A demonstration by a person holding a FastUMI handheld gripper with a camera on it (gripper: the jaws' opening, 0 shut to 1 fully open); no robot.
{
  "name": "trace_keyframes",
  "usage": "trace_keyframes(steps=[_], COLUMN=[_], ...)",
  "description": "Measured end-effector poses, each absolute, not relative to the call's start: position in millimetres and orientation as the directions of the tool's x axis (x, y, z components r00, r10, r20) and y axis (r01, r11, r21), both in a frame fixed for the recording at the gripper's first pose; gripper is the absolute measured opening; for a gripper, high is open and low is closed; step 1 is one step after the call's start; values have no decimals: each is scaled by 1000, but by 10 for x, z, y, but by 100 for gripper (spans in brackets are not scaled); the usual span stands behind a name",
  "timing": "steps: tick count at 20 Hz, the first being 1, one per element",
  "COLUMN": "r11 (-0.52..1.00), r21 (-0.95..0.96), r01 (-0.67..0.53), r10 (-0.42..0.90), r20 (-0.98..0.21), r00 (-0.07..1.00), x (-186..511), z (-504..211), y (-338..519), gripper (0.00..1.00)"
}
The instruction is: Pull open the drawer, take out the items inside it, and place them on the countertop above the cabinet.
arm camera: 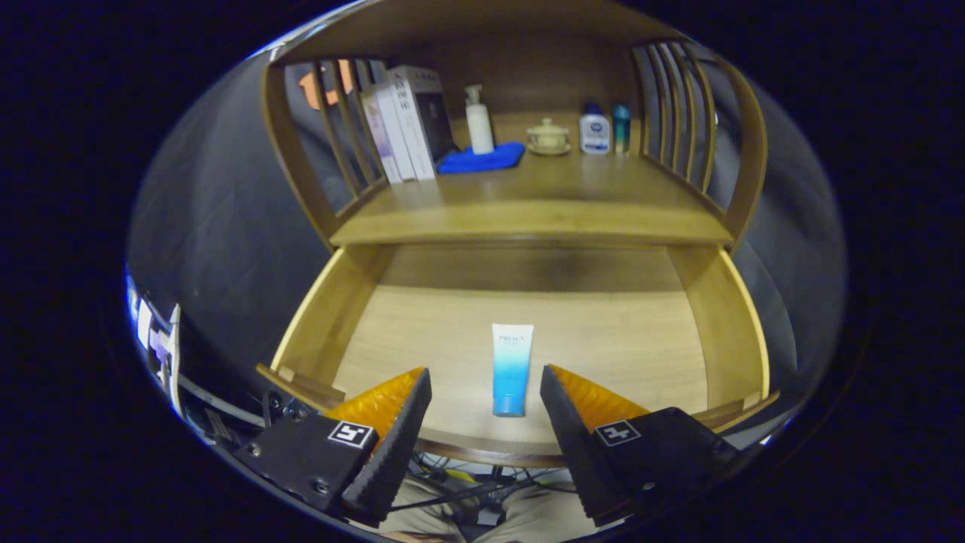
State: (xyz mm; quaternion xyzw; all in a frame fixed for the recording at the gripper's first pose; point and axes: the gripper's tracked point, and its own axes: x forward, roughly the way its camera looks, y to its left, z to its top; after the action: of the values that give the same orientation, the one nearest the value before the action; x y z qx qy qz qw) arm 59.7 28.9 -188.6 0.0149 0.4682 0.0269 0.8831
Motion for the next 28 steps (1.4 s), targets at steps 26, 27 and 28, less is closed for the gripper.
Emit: trace_keyframes(steps=[26,27,28], r11=[981,979,977], r21=[-104,-105,-96], r01=[162,176,190], r10=[-131,-134,-129], r20=[-978,-977,-977], r00=[164,165,170], x=[811,825,835], z=[-2872,-2871,-2875], y=[166,167,169], gripper=[63,61,57])
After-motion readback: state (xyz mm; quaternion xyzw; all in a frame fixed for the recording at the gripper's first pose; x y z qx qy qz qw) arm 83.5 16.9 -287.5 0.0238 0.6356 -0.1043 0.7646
